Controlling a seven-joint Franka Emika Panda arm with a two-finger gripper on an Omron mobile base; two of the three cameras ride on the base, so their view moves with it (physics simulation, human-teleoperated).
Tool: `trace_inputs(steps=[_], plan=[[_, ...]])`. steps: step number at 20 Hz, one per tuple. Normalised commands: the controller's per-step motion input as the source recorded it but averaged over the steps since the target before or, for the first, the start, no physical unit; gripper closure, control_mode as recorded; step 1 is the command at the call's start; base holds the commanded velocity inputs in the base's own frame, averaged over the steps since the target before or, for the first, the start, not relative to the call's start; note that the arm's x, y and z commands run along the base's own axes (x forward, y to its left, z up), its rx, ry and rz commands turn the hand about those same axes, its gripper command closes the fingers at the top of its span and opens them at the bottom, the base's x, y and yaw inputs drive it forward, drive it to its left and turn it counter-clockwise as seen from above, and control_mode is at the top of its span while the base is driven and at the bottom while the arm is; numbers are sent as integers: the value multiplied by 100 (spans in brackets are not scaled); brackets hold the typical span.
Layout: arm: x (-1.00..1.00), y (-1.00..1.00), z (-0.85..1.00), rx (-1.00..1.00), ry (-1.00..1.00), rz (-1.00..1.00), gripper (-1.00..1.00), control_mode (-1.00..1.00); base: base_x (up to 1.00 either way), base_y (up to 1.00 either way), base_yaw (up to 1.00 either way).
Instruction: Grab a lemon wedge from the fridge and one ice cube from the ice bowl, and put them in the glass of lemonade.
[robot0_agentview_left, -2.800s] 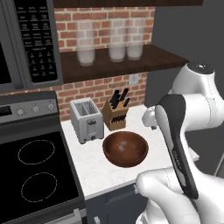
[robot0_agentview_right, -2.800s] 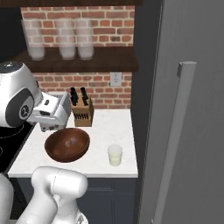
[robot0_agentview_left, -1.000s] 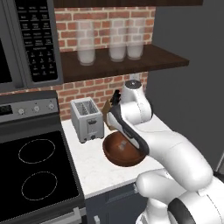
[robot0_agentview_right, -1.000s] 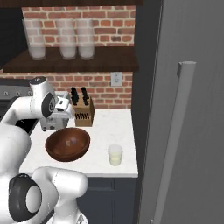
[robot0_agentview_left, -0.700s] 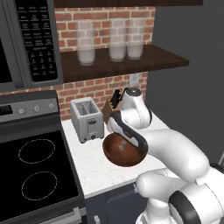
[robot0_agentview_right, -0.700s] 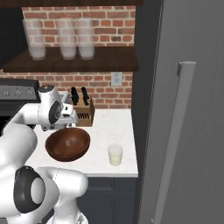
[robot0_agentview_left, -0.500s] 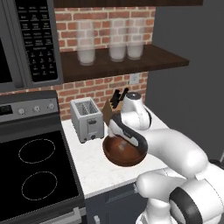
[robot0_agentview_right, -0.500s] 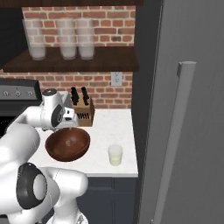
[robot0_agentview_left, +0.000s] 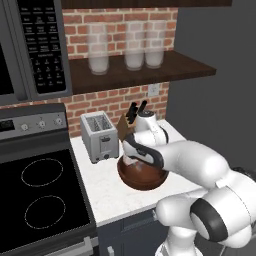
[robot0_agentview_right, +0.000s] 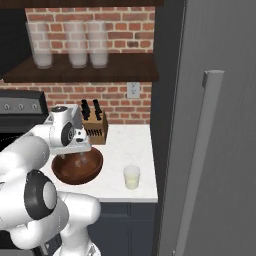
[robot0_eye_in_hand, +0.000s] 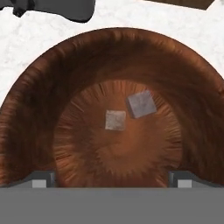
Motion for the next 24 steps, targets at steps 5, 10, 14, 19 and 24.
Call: trace_inputs(steps=[5,10,14,19,24], plan=[[5,0,-43,-1,7,0,-100,-100,0,0,0],[11,0,-20,0,1,0,-100,-100,0,0,0],[13,0,-16,0,3,-1,-100,-100,0,0,0],[4,0,-11,0,3,-4,-100,-100,0,0,0],[0,0,-11,0,0,-3,-100,-100,0,0,0]])
